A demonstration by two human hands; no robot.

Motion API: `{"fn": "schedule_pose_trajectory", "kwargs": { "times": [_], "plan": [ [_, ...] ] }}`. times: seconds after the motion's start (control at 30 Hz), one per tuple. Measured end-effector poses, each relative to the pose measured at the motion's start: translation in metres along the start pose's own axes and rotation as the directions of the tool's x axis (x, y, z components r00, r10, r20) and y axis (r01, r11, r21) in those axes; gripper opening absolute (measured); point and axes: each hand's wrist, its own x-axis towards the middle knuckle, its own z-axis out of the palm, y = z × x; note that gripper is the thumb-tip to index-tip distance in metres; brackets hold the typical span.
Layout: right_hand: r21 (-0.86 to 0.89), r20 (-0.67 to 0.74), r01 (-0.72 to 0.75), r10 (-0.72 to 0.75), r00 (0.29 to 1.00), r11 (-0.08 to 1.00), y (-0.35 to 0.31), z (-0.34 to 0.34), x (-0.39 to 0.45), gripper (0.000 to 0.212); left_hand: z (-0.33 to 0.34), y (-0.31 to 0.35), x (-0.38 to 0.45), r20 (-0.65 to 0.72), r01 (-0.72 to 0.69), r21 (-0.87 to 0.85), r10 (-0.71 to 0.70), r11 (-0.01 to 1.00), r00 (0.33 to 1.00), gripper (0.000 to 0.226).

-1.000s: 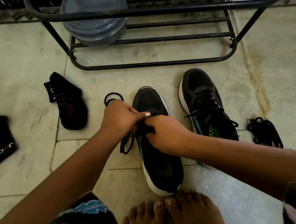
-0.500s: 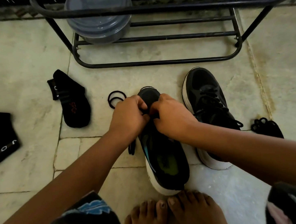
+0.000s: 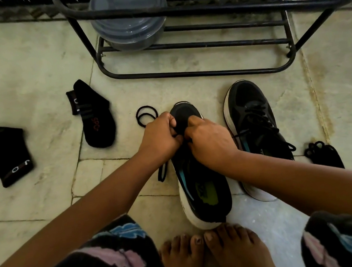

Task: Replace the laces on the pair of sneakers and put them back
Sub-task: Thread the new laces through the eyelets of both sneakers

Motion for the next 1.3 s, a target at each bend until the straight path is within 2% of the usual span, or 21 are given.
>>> {"fn": "schedule_pose_trajectory", "kwargs": {
  "times": [0.2,0.47,0.57,0.77,0.93,1.03,1.1,1.2,1.3],
  "plan": [
    [0.075,0.004,-0.077,0.077,0.997,0.994,-0.001,0.001,0.001,0.019,0.000,-0.003,0.000,-0.005,0.015,-0.023,-0.015,1.000,1.000,0.035],
    [0.016,0.033,-0.091,0.090,0.995,0.996,-0.004,0.006,0.002,0.018,-0.001,0.000,0.000,0.003,0.057,-0.002,-0.057,0.998,0.998,0.034],
    [-0.003,0.036,-0.081,0.081,0.996,0.997,-0.004,0.007,0.002,0.019,0.000,0.001,-0.001,0.007,0.095,-0.037,-0.095,0.995,0.995,0.026],
    [-0.041,0.055,-0.069,0.071,0.996,0.997,-0.004,0.006,0.002,0.022,0.001,0.002,-0.007,-0.058,0.123,-0.087,-0.128,0.989,0.990,0.024],
    [-0.032,0.179,0.018,-0.012,0.984,0.999,-0.001,-0.001,0.010,0.018,-0.005,0.004,-0.010,-0.098,0.097,-0.073,-0.104,0.993,0.990,0.015],
    [0.036,0.262,-0.024,0.013,0.965,0.999,0.001,-0.016,0.014,0.021,-0.009,0.007,-0.014,-0.158,0.048,-0.060,-0.057,0.997,0.986,0.011],
    [0.101,0.264,-0.058,0.029,0.964,0.993,0.001,-0.028,0.011,0.022,-0.012,0.010,-0.017,-0.181,0.041,-0.123,-0.063,0.992,0.981,0.009],
    [0.134,0.263,-0.091,0.053,0.963,0.987,0.002,-0.042,0.002,0.015,-0.013,0.016,-0.022,-0.173,0.055,-0.325,-0.116,0.944,0.978,0.013],
    [0.138,0.230,-0.100,0.067,0.971,0.985,0.007,-0.040,-0.006,0.019,-0.012,0.020,-0.029,-0.175,0.075,-0.385,-0.153,0.920,0.973,0.010]
  ]
}}
